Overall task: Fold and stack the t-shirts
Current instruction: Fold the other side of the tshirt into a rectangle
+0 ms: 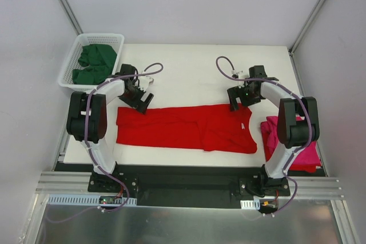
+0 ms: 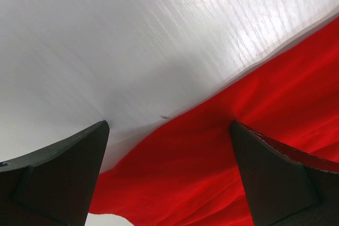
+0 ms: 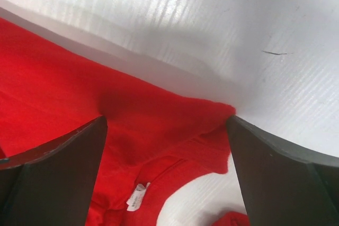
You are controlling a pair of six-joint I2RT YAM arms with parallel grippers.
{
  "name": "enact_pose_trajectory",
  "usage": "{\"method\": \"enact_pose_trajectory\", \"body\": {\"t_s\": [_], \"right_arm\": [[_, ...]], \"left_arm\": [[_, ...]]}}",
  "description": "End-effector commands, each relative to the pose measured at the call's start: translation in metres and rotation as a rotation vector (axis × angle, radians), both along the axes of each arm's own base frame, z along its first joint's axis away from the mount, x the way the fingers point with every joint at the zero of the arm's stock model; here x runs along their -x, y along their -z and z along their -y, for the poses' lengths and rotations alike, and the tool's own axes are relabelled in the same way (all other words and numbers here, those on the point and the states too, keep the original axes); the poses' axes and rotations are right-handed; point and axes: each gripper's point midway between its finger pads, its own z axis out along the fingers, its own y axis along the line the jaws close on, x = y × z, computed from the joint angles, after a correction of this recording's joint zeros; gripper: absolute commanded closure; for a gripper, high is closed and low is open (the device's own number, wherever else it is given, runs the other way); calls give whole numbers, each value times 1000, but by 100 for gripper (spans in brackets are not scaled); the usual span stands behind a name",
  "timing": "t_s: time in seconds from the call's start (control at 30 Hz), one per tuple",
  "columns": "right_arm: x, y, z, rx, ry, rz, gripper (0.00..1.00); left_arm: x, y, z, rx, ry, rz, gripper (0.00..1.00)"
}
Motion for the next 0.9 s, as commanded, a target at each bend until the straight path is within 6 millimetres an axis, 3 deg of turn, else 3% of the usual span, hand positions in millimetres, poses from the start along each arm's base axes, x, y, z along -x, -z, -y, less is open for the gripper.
{"method": "enact_pose_trajectory", "body": {"t_s": [0.0,0.2,0.33,0.53,0.77,0.87], "right_arm": [[-11,-26,12,75,-25,91,4],[-10,-36,23,134,-32,133,3],[-7,-30,22,134,-45,119,16],[-5,-23,23,139,-50,97,18],[3,-20,23,141,-67,83,19],[4,-14,21,127,-68,62,21]], "left_arm": [[8,-14,-12,-36,33,38,1],[11,-15,-16,-58,59,51,1],[9,-11,-16,-60,56,57,1],[4,-7,-25,-109,53,76,1],[-1,-43,-49,-240,43,214,1],[5,-41,-55,-269,46,218,1]]}}
